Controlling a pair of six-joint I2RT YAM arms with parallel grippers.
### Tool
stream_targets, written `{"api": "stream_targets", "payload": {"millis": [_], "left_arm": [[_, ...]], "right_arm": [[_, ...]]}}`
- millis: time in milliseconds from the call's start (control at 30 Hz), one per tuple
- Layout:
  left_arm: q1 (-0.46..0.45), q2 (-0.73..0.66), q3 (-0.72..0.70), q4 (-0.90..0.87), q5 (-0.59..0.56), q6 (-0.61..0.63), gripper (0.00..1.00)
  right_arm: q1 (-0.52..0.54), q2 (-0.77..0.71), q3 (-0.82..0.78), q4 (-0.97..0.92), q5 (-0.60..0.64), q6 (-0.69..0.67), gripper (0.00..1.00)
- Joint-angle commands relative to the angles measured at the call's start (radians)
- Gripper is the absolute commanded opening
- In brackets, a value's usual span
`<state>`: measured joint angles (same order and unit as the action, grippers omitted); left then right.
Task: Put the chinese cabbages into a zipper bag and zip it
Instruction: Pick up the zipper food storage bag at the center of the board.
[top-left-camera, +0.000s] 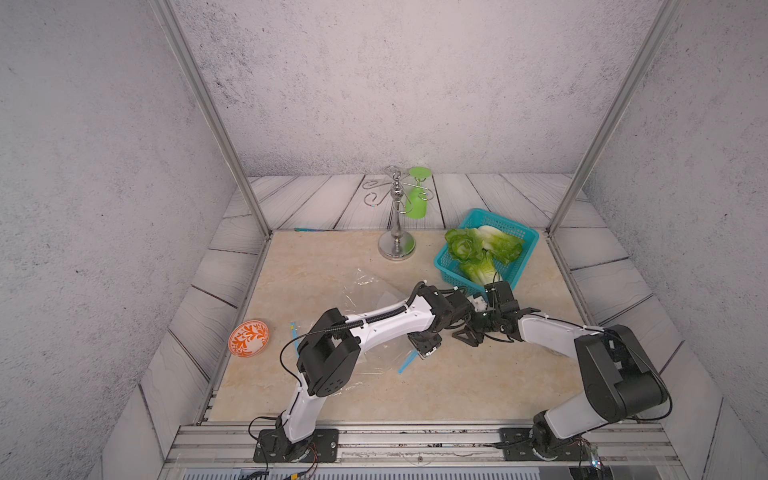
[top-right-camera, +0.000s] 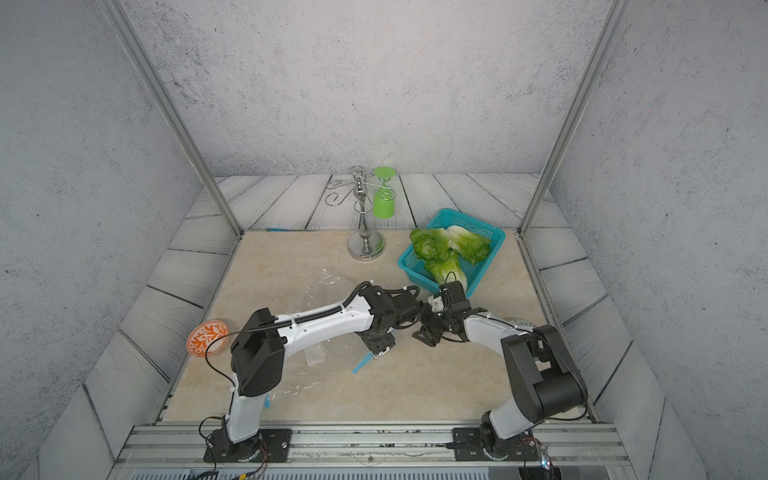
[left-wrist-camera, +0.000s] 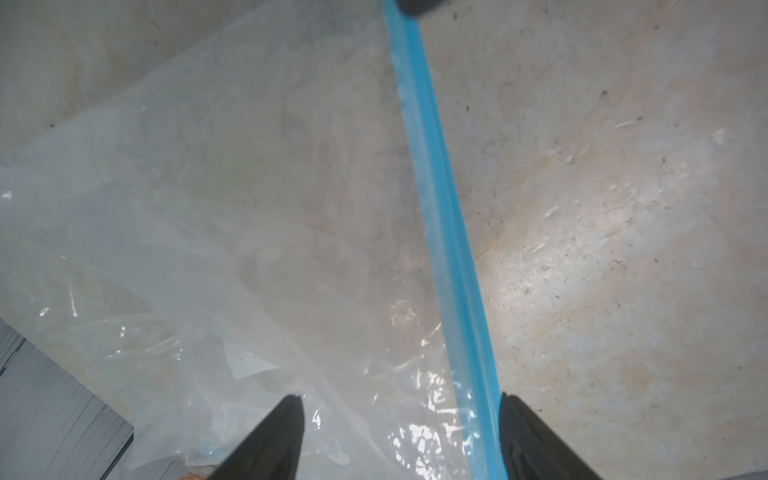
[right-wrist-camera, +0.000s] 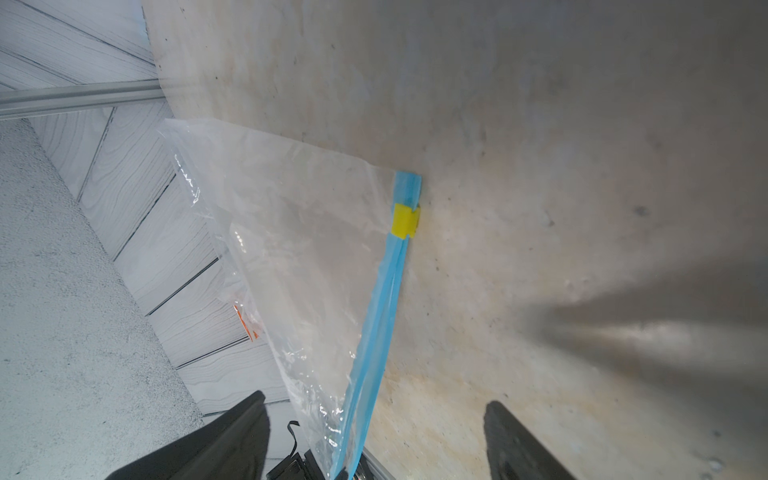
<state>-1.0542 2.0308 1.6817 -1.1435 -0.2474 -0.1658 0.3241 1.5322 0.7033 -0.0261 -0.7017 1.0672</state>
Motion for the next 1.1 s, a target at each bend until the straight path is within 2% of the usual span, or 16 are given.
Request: {"api": "stream_targets", "payload": {"millis": [0,167,367,467,633,800,867,967,1067], "left_arm": [[-0.01,0.02,0.004,-0.01,0.002,0.001,0.77],[-0.013,0.054,-0.005,-0.002,-0.026,0.008,0.76],[-0.012,0.044,-0.046,0.031,-0.057,0.02,0.64],[-0.01,0.029,-0.063,0.064,-0.035,0.028,0.53],[0.003,-0.003,-0.105,0.128,-0.021,0.034,0.26],[0.055,-0.06,-0.117,0.146,-0.02,0.029,0.0],[0.088,-0.094,-0.103,0.138,-0.009,0.011,0.0],[0.157,-0.159,-0.065,0.119,0.056,-0.053,0.0],[0.199,-0.222,-0.046,0.133,0.106,-0.099,0.0]], "right_arm": [[-0.002,-0.016,-0.014,0.005,-0.008,-0.015,0.81],[-0.002,-0.013,-0.013,0.009,-0.01,-0.013,0.81],[-0.002,-0.026,-0.014,-0.006,-0.003,-0.021,0.81],[-0.001,-0.027,-0.013,-0.013,-0.002,-0.022,0.81],[-0.002,-0.046,-0.003,-0.043,0.007,-0.036,0.81],[-0.002,-0.062,-0.004,-0.055,-0.001,-0.046,0.8],[0.0,-0.072,-0.004,-0.051,-0.011,-0.054,0.78],[0.001,-0.131,0.015,-0.082,-0.018,-0.074,0.68],[0.033,-0.237,0.099,-0.227,0.062,-0.137,0.6]]}}
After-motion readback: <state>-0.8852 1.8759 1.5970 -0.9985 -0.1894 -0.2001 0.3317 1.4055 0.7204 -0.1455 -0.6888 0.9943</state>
